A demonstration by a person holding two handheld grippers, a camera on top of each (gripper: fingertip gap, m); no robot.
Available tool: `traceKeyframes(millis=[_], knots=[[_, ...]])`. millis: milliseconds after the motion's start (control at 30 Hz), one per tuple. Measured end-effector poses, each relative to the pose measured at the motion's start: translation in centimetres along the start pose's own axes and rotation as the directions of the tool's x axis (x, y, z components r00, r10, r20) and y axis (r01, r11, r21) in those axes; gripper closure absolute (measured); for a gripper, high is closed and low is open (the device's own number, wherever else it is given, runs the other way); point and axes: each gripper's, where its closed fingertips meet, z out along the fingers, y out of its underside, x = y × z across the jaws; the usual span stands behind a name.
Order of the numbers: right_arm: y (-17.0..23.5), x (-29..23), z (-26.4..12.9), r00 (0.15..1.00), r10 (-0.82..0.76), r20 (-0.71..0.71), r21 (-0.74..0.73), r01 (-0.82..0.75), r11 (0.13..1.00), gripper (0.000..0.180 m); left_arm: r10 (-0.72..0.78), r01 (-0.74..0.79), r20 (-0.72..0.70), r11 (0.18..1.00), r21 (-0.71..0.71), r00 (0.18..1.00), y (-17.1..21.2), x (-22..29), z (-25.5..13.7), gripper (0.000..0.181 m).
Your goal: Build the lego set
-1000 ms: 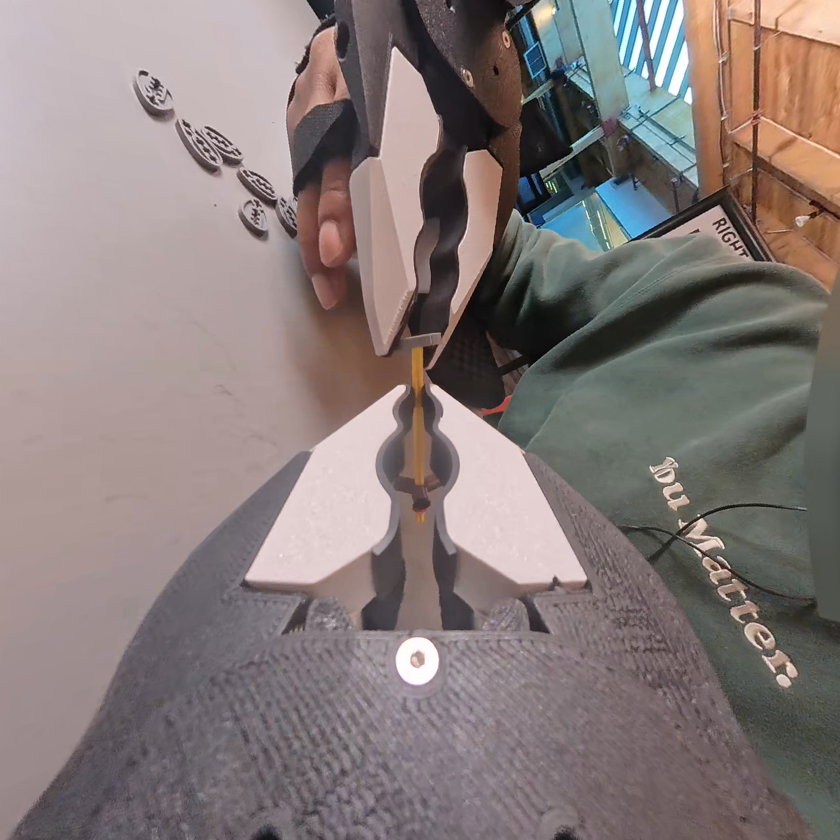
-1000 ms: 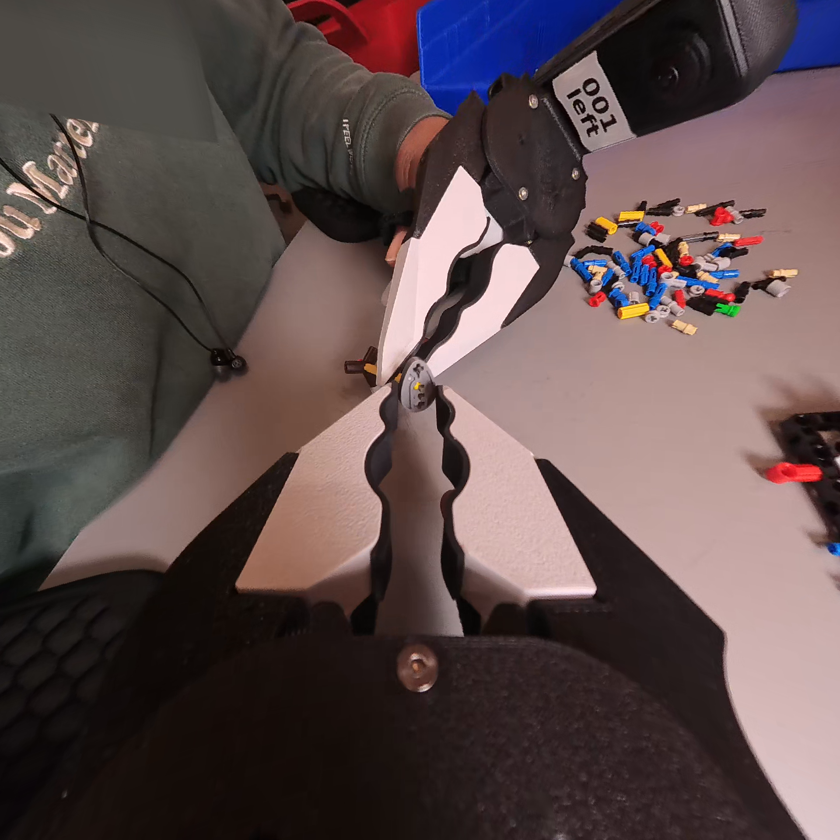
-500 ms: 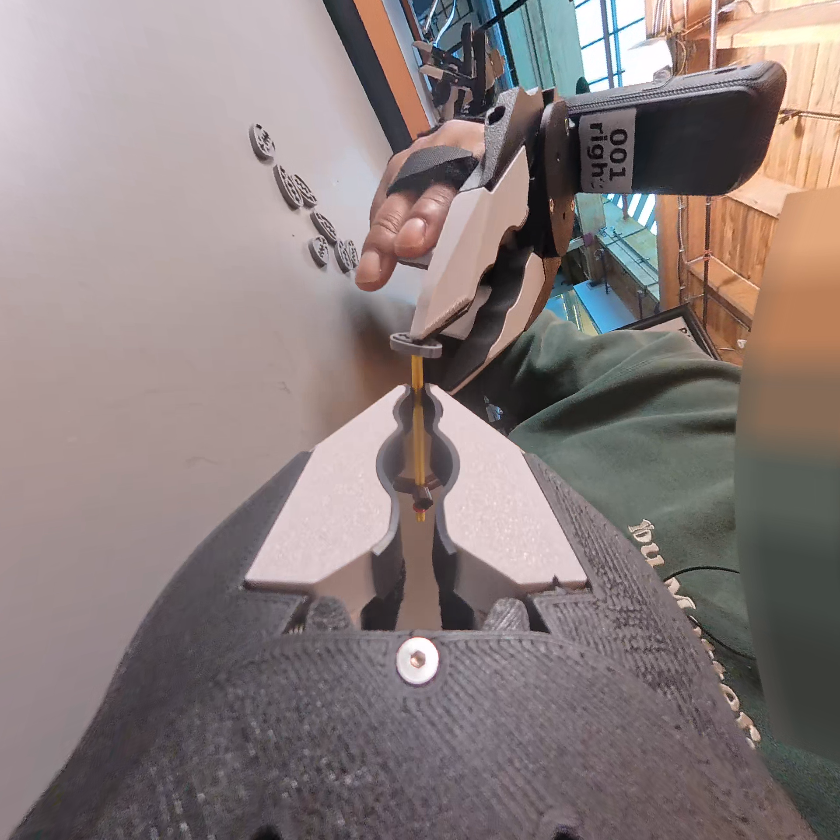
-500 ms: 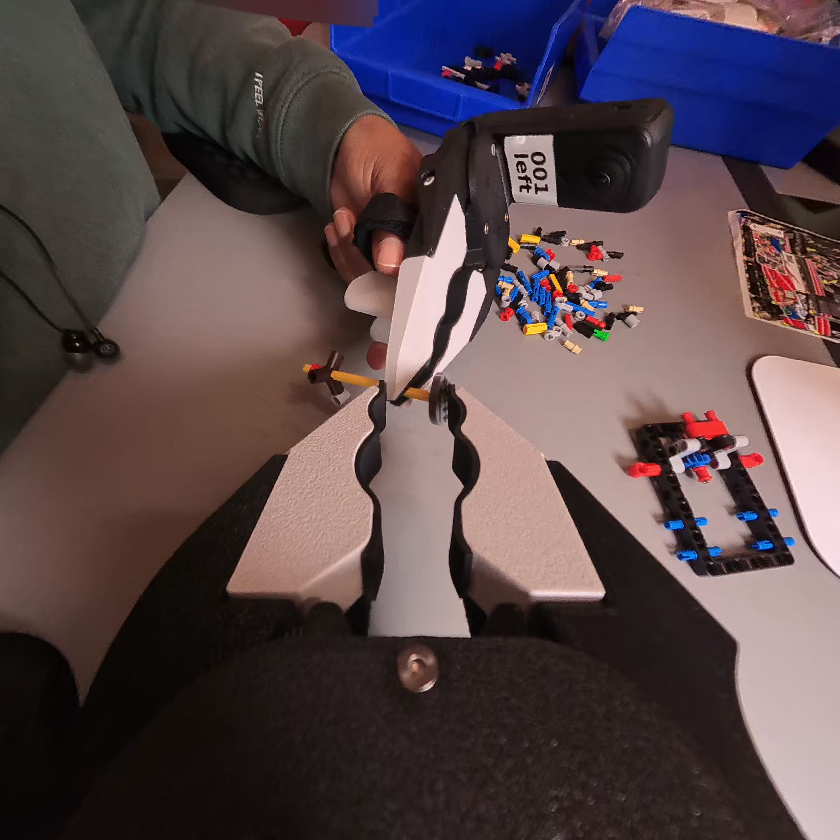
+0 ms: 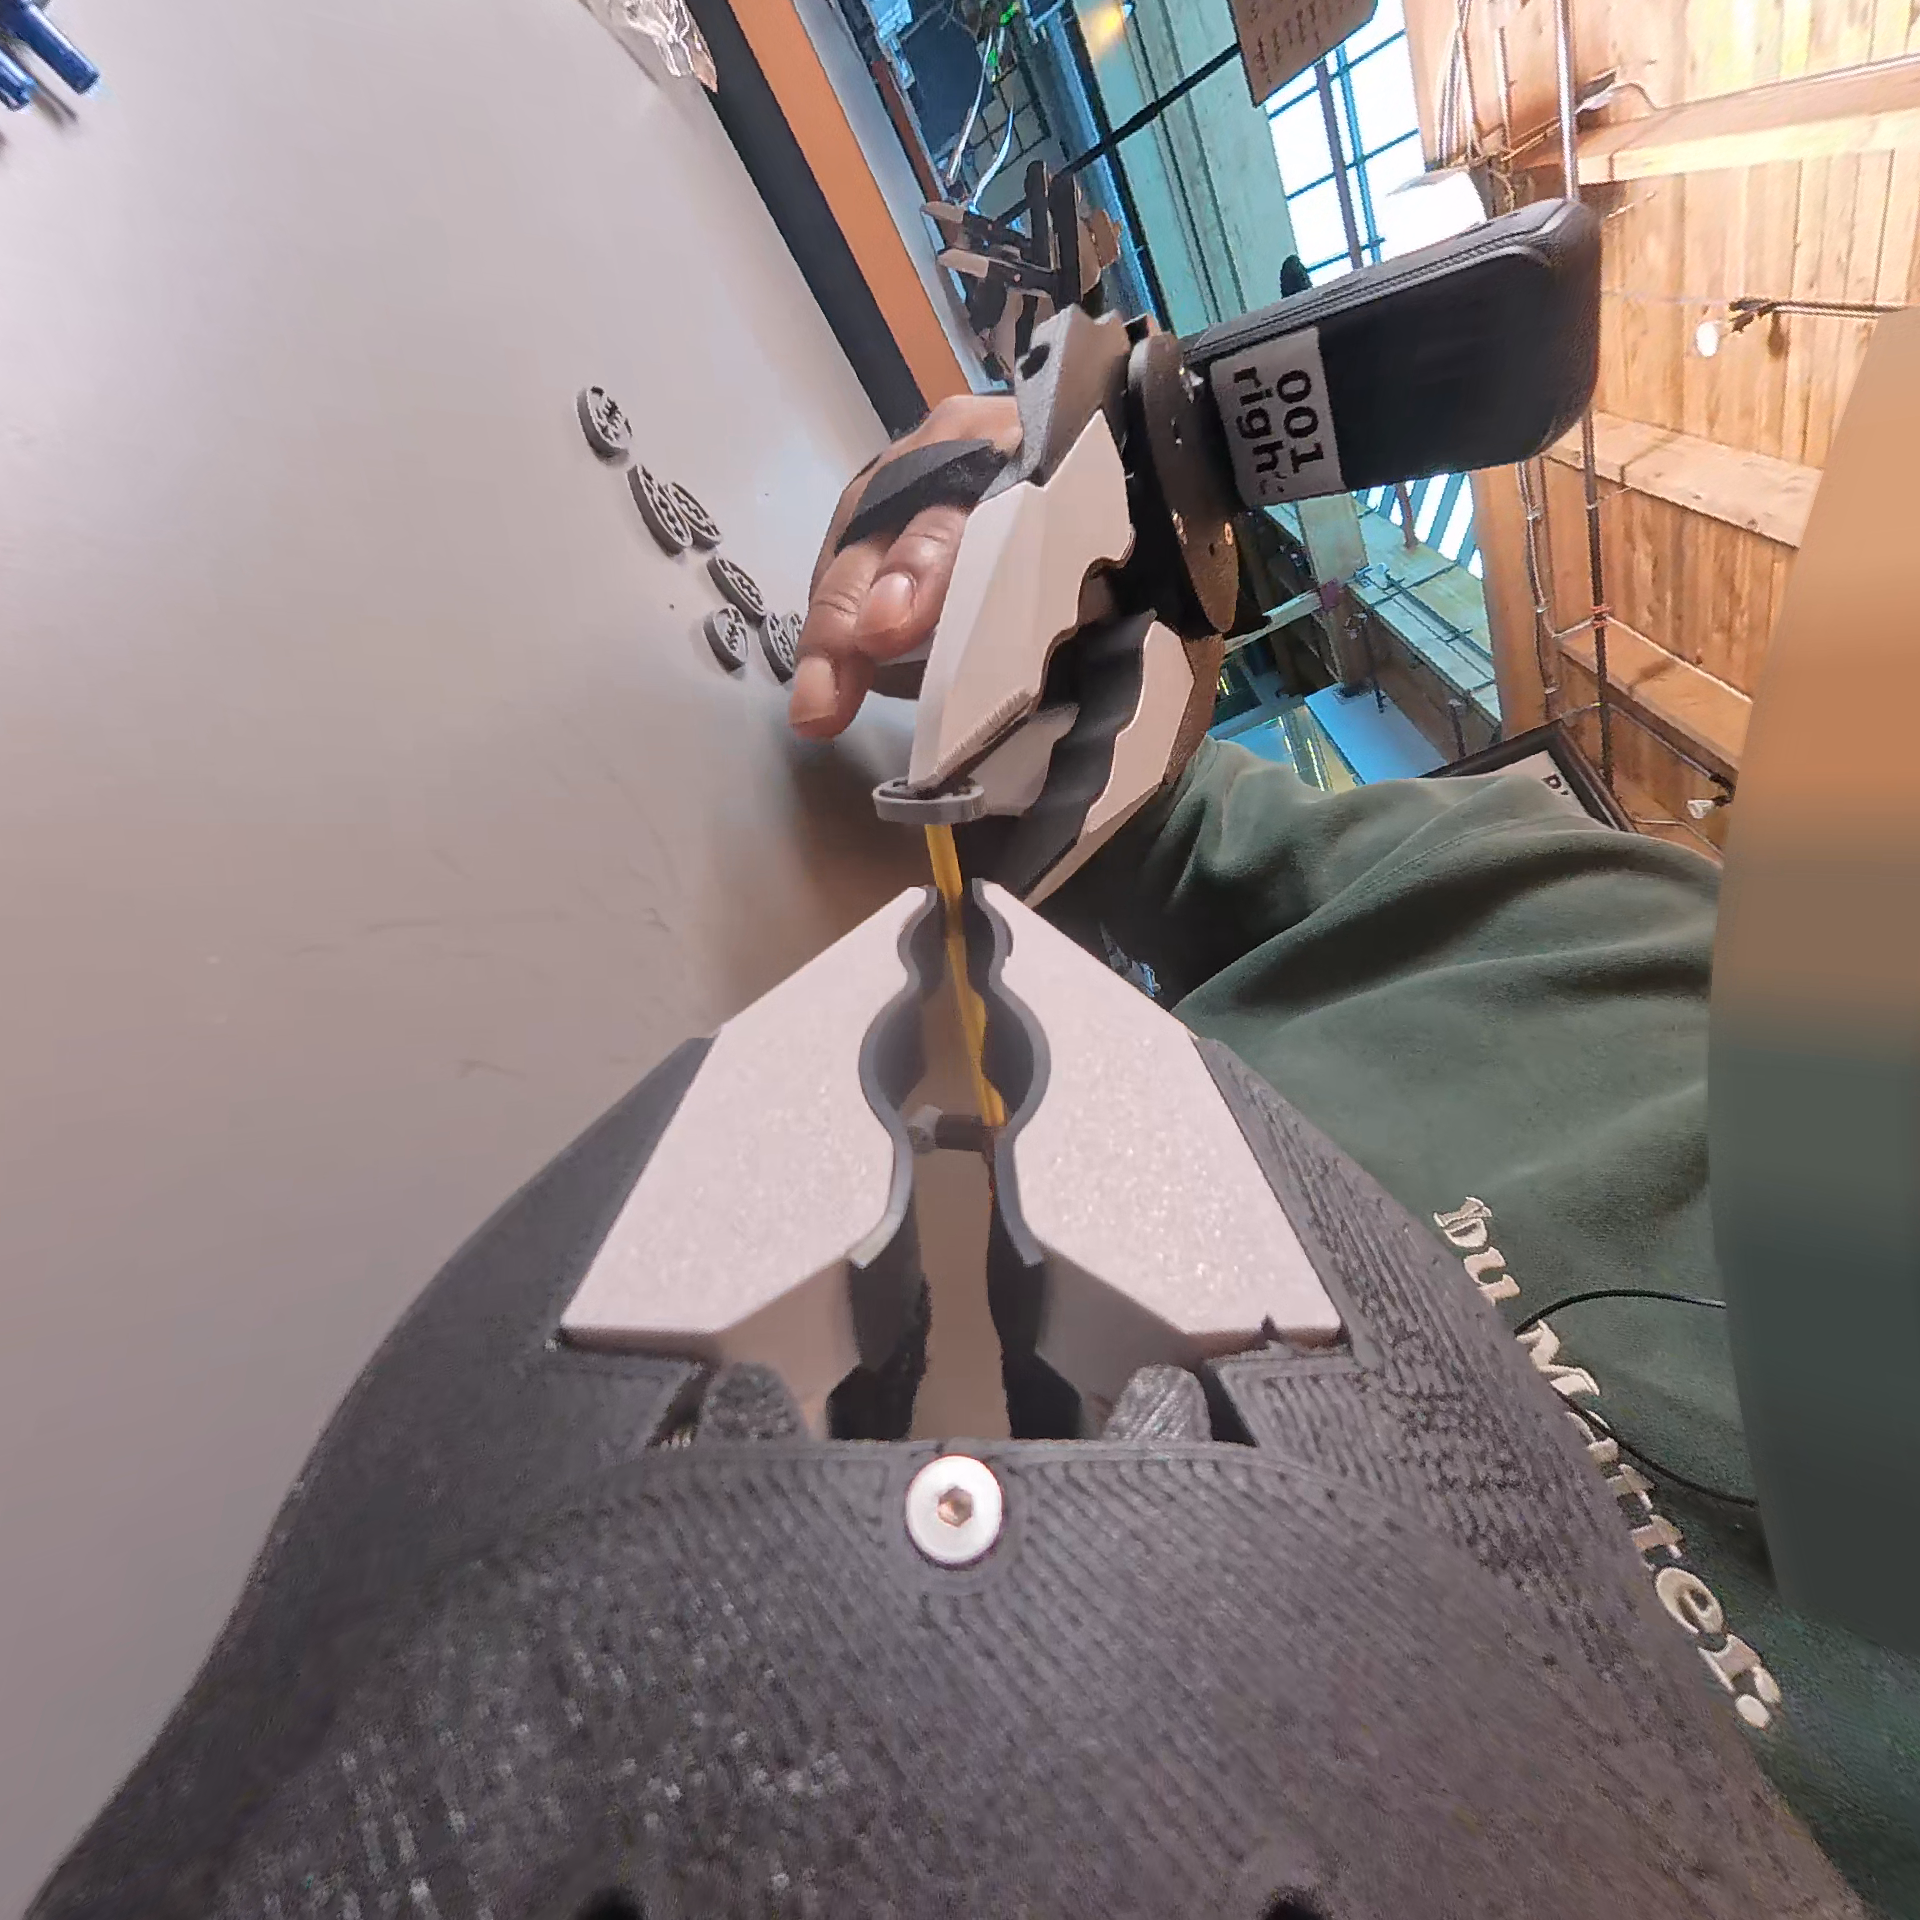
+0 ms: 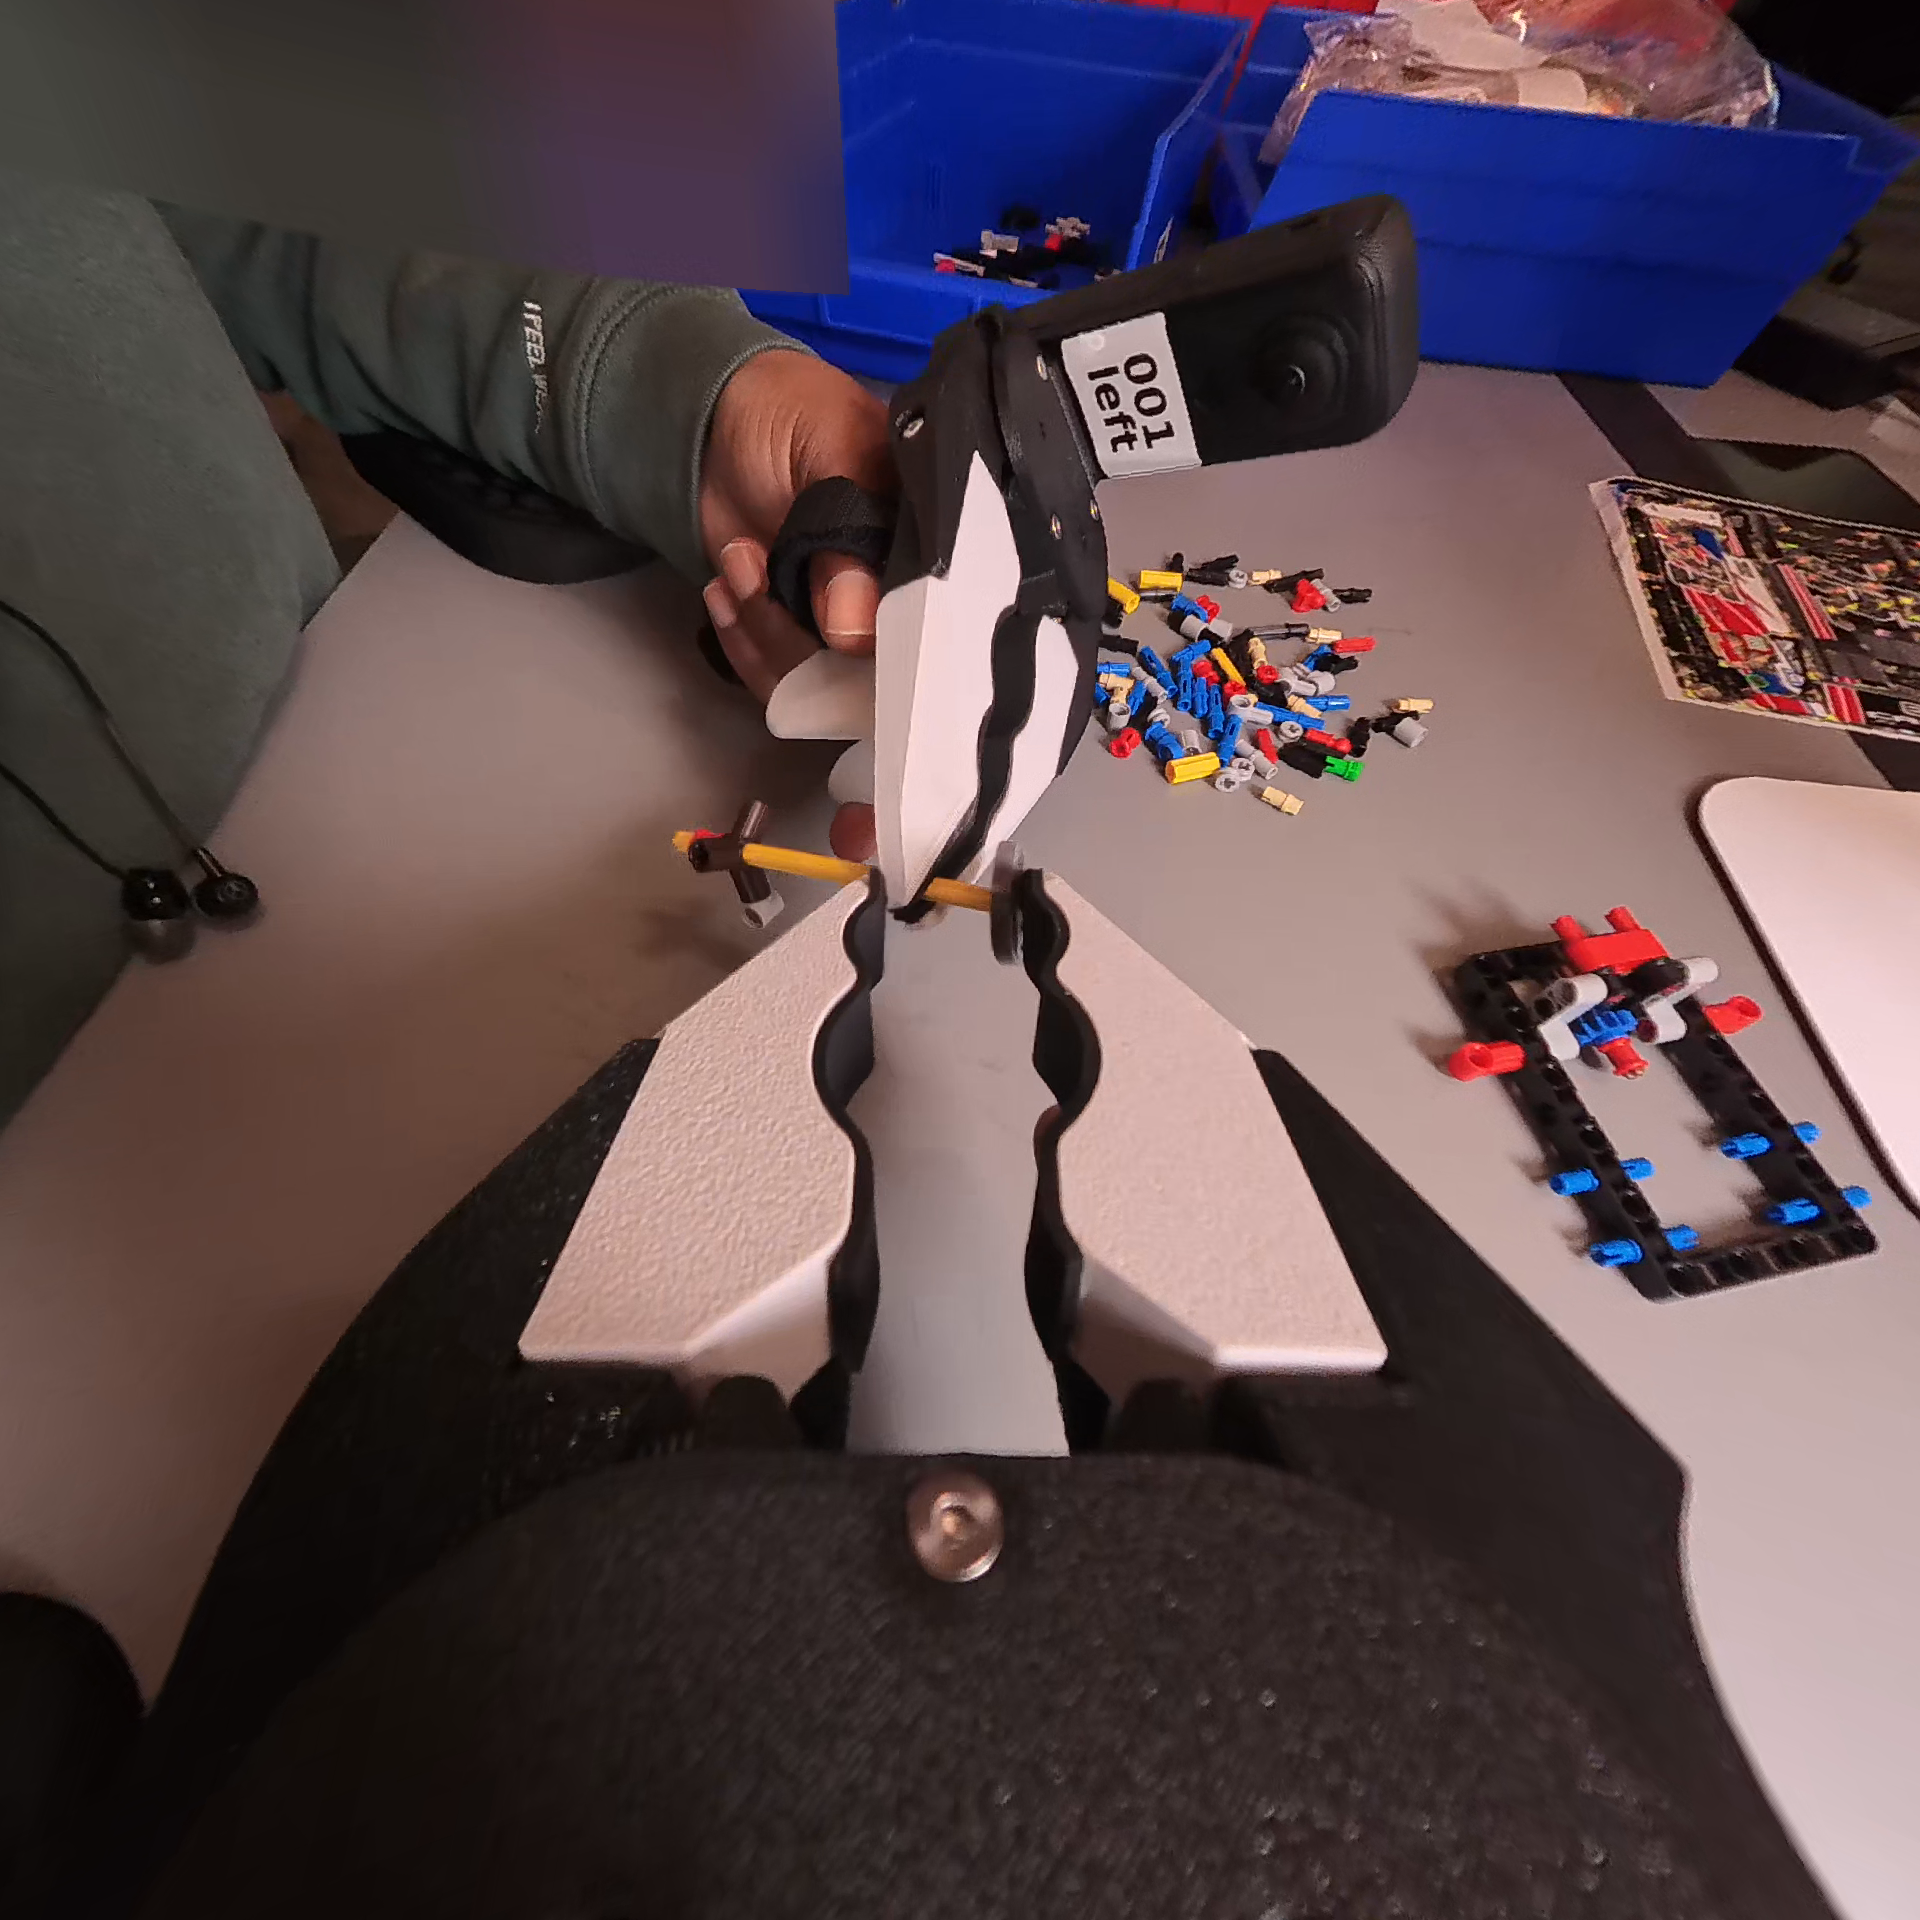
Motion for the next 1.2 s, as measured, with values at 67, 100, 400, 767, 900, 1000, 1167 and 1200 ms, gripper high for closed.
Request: traceKeyframes(millis=[67,100,400,767,900,1000,1167,1200], knots=[[0.0,-0.1,0.1,1.0,0.021,0.0,0.018,-0.021,1.0,0.152,0.019,-0.019,0.004,1.0,0.006,1.0,-0.1,0.1,0.0,0.18],[0.0,-0.1,0.2,1.0,0.03,-0.002,0.023,-0.03,0.999,0.151,0.026,-0.026,0.008,1.0,0.008,1.0,-0.1,0.1,0.0,0.18],[-0.6,0.4,0.5,0.998,0.04,-0.051,0.062,-0.037,0.997,0.154,0.053,-0.054,0.04,0.998,0.025,0.998,-0.5,-0.3,-0.2,0.181],[-4.1,0.0,-2.0,0.995,-0.085,-0.06,0.121,0.092,0.988,0.157,0.633,-0.632,0.174,0.772,-0.068,0.754,-0.8,1.7,-0.6,0.178],[-3.9,-1.8,-2.0,0.98,-0.198,-0.004,0.032,0.198,0.98,0.153,0.795,-0.784,0.146,0.605,-0.135,0.589,0.3,2.6,-0.2,0.179],[-3.5,-3.2,-1.6,0.968,-0.249,0.041,-0.02,0.25,0.968,0.154,0.849,-0.834,0.092,0.529,-0.158,0.521,1.4,3.0,0.2,0.179],[-3.0,-4.3,-1.4,0.954,-0.29,0.079,-0.062,0.295,0.953,0.165,0.872,-0.858,0.034,0.486,-0.168,0.488,2.4,3.5,0.6,0.178],[-3.2,-4.5,-1.4,0.954,-0.287,0.082,-0.054,0.292,0.955,0.165,0.876,-0.862,0.028,0.48,-0.162,0.482,2.5,3.7,0.6,0.179]])
